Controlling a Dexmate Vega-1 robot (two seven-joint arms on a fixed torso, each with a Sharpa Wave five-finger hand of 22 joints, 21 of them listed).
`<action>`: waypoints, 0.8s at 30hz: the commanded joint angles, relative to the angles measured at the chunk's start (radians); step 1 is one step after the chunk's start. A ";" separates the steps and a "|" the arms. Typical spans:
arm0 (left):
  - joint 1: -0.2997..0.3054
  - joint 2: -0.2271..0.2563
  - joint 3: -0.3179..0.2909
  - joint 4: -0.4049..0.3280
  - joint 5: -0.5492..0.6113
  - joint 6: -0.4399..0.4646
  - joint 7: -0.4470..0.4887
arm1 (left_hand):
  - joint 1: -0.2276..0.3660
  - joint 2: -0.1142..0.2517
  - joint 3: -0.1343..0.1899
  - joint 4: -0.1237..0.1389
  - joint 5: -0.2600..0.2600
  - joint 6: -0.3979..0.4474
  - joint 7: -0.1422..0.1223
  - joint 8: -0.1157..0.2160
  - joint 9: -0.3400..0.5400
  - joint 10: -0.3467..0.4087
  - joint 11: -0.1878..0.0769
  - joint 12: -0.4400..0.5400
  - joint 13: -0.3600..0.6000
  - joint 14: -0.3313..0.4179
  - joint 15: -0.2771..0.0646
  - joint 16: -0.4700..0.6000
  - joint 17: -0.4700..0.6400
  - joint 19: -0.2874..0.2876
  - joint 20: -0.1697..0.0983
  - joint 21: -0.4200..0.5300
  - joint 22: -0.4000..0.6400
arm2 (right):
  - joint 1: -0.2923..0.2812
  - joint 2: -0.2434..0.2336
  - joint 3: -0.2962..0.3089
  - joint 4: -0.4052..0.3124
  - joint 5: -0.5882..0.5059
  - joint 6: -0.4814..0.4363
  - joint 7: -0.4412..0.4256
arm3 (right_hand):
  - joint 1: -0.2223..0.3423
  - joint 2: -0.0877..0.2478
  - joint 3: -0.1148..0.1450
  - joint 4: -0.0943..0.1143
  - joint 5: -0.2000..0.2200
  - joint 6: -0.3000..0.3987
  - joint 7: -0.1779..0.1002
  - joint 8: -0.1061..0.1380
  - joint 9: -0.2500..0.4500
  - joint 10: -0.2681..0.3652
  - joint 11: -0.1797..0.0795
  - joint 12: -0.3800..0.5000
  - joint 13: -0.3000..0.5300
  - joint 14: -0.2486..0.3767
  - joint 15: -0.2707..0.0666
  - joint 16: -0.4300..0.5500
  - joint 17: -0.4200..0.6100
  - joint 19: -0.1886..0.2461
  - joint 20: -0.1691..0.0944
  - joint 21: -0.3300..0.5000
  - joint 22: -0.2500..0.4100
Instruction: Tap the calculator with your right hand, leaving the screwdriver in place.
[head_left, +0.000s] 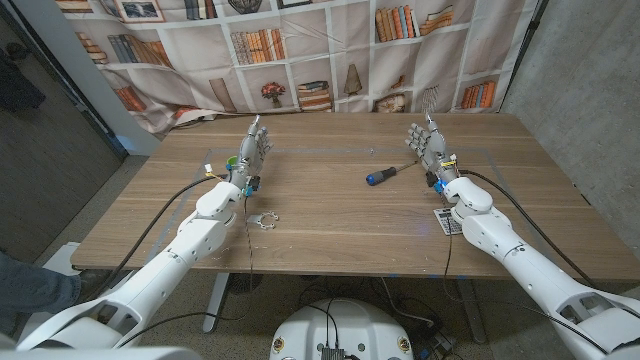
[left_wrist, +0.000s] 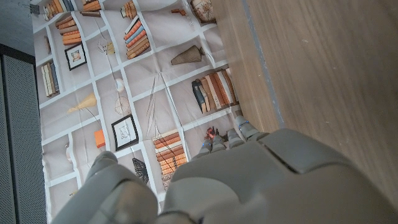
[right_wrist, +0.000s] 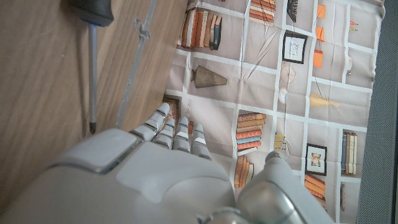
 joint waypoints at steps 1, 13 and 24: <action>0.030 0.029 -0.002 -0.096 0.017 0.041 0.046 | 0.008 0.003 0.008 -0.001 0.005 -0.068 0.002 0.004 0.003 -0.068 0.003 0.008 0.003 -0.073 0.003 0.003 0.001 -0.169 -0.020 0.003 0.002 | 0.012 0.018 -0.006 0.050 0.003 0.038 0.046 | 0.009 0.002 0.006 -0.001 0.004 0.008 -0.002 0.007 0.005 0.000 0.006 0.002 0.005 0.005 0.009 0.006 0.004 0.005 -0.030 0.003 0.004; 0.045 0.044 -0.004 -0.117 -0.005 0.046 0.011 | 0.013 0.010 0.008 0.000 0.005 -0.060 0.005 0.006 0.003 -0.061 0.004 0.010 0.003 -0.070 0.006 0.004 0.001 -0.167 -0.018 -0.001 0.002 | -0.089 -0.033 0.025 -0.103 -0.023 0.063 -0.042 | 0.011 0.003 0.005 -0.003 0.003 0.014 -0.008 0.010 0.005 0.011 0.001 0.005 0.005 0.017 0.009 0.008 0.004 0.014 -0.027 0.002 0.004; 0.063 0.058 -0.004 -0.123 -0.010 0.044 -0.003 | 0.018 0.018 0.007 0.000 0.005 -0.047 0.007 0.009 0.003 -0.051 0.005 0.012 0.003 -0.059 0.003 0.006 0.001 -0.167 -0.017 -0.007 0.002 | -0.157 -0.062 0.057 -0.182 -0.055 0.109 -0.103 | 0.014 0.006 0.005 -0.006 0.003 0.026 -0.014 0.015 0.005 0.028 0.001 0.010 0.005 0.031 0.007 0.010 0.003 0.029 -0.028 0.000 0.004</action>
